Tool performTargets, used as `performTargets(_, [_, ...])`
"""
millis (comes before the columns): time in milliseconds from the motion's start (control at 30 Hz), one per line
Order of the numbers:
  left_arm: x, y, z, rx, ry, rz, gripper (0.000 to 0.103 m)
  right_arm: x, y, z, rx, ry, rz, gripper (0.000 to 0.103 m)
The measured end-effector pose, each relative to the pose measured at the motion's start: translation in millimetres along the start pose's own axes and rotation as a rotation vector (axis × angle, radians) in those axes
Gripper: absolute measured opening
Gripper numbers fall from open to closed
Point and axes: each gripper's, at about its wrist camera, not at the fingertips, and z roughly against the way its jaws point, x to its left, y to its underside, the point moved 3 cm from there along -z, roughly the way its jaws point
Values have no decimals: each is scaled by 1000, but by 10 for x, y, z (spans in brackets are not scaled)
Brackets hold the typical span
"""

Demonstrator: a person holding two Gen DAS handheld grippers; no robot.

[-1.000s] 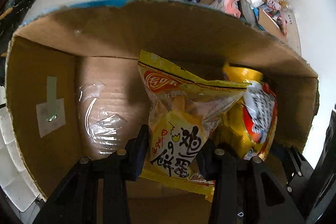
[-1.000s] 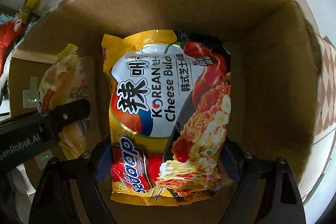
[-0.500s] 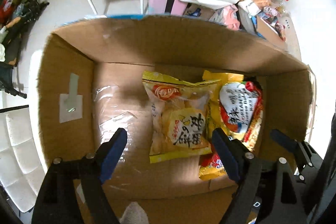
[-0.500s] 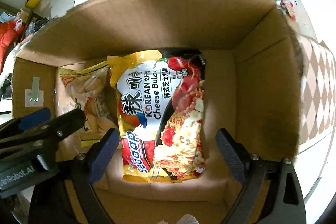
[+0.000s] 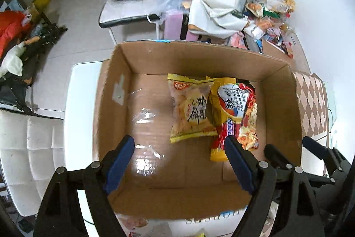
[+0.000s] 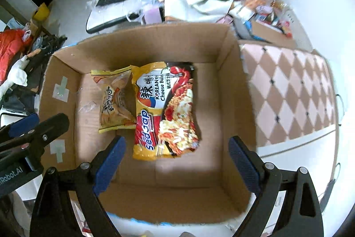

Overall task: Organize snacks
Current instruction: 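Lower both bags into the box and open both grippers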

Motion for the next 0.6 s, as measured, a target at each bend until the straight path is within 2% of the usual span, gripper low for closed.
performTargets(433, [32,563,810,-136,-30,8,82,-14,534,864,-93,-48,9,95])
performTargets(600, [60,840,982,-140,-30,32,82,-16,795,1065,-96,-77,11,95])
